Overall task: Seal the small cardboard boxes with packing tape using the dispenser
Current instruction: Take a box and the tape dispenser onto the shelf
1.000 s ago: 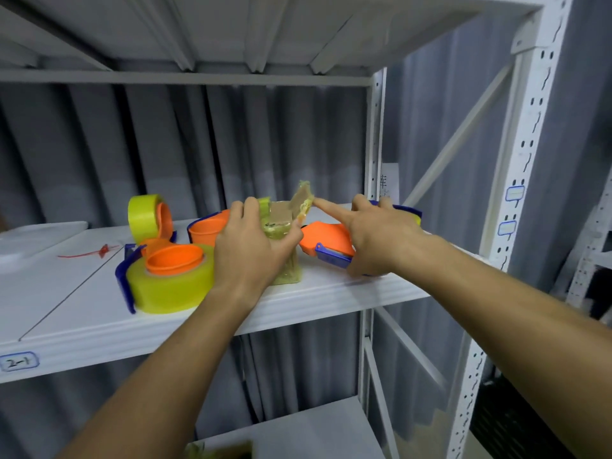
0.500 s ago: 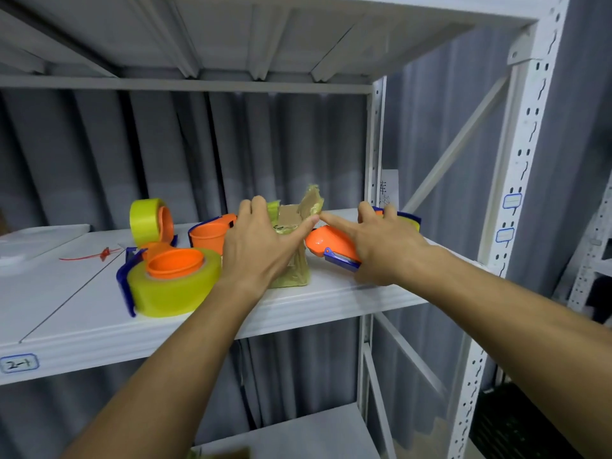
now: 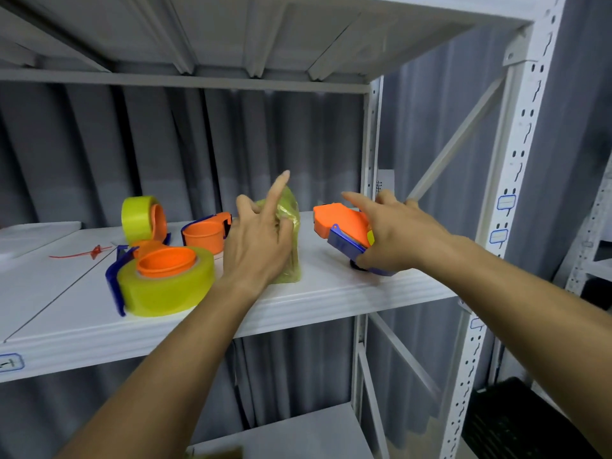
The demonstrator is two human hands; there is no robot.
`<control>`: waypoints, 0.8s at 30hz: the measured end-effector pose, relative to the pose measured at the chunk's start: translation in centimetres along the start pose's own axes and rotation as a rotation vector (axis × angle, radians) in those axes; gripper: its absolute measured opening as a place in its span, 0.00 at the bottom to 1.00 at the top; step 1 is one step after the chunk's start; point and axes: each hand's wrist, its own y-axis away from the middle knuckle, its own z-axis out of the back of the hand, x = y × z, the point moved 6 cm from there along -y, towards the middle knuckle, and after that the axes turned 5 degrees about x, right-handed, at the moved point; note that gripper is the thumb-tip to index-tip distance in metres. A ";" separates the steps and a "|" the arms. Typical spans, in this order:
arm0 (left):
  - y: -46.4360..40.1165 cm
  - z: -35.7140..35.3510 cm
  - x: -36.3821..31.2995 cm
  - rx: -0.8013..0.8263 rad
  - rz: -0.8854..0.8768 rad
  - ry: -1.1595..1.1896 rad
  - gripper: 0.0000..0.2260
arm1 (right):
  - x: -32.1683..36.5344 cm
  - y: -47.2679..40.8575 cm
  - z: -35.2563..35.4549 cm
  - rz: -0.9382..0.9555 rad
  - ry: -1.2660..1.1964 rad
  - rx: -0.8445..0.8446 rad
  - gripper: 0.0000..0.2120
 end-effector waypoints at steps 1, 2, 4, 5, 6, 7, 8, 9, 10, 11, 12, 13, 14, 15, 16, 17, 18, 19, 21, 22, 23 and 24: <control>0.0 -0.1 0.0 0.022 -0.024 -0.030 0.26 | 0.2 -0.1 0.1 0.001 -0.009 0.003 0.50; -0.1 -0.2 0.0 0.051 -0.042 -0.047 0.24 | 0.3 -0.2 0.1 0.000 -0.021 0.006 0.51; -0.1 -0.3 0.5 0.098 -0.049 -0.040 0.16 | 0.5 -0.6 0.1 -0.008 -0.041 0.019 0.51; -0.1 -0.3 0.8 0.106 -0.039 -0.019 0.13 | 0.5 -0.8 0.0 -0.013 -0.048 0.026 0.50; 0.0 -0.3 1.0 0.105 -0.031 0.006 0.11 | 0.6 -1.0 -0.1 -0.018 -0.058 0.028 0.49; 0.0 -0.2 1.1 0.099 -0.028 0.031 0.10 | 0.5 -1.1 -0.1 -0.025 -0.073 0.023 0.47; 0.0 -0.2 1.0 0.090 -0.028 0.068 0.10 | 0.5 -1.3 -0.1 -0.032 -0.089 0.008 0.45; 0.0 -0.1 0.9 0.080 -0.031 0.118 0.12 | 0.4 -1.4 0.0 -0.037 -0.099 -0.014 0.42; -0.2 0.1 0.7 0.070 -0.032 0.171 0.15 | 0.4 -1.5 0.1 -0.033 -0.095 -0.041 0.40; -0.3 0.3 0.7 0.064 -0.029 0.216 0.17 | 0.4 -1.4 0.3 -0.019 -0.076 -0.074 0.37; -0.6 0.4 0.6 0.068 -0.019 0.259 0.17 | 0.4 -1.3 0.5 0.003 -0.043 -0.119 0.34; -0.8 0.6 0.7 0.085 0.000 0.316 0.15 | 0.4 -1.1 0.9 0.031 -0.002 -0.175 0.32; -1.1 0.7 1.0 0.118 0.025 0.391 0.12 | 0.4 -0.9 1.4 0.063 0.039 -0.235 0.31; -1.3 0.7 1.2 0.159 0.049 0.472 0.10 | 0.2 -0.6 1.8 0.094 0.072 -0.293 0.31; -1.5 0.7 1.4 0.199 0.066 0.542 0.07 | 0.1 -0.3 2.2 0.120 0.096 -0.344 0.31; -1.6 0.8 1.5 0.229 0.068 0.588 0.04 | 0.0 -0.1 2.5 0.141 0.112 -0.385 0.31; -1.8 0.9 1.6 0.250 0.061 0.615 0.02 | -0.1 0.1 2.8 0.154 0.119 -0.422 0.32; -2.0 0.9 1.6 0.269 0.052 0.634 0.01 | -0.2 0.3 3.1 0.161 0.116 -0.459 0.33; -2.2 0.7 1.7 0.328 0.058 0.658 0.02 | -0.3 0.5 3.6 0.170 0.092 -0.533 0.35; -2.2 0.6 1.8 0.360 0.065 0.662 0.03 | -0.4 0.5 3.9 0.176 0.078 -0.566 0.35; -2.2 0.5 1.9 0.387 0.065 0.668 0.04 | -0.5 0.5 4.1 0.181 0.064 -0.592 0.37; -2.1 0.4 2.0 0.408 0.058 0.686 0.04 | -0.6 0.4 4.4 0.181 0.050 -0.609 0.41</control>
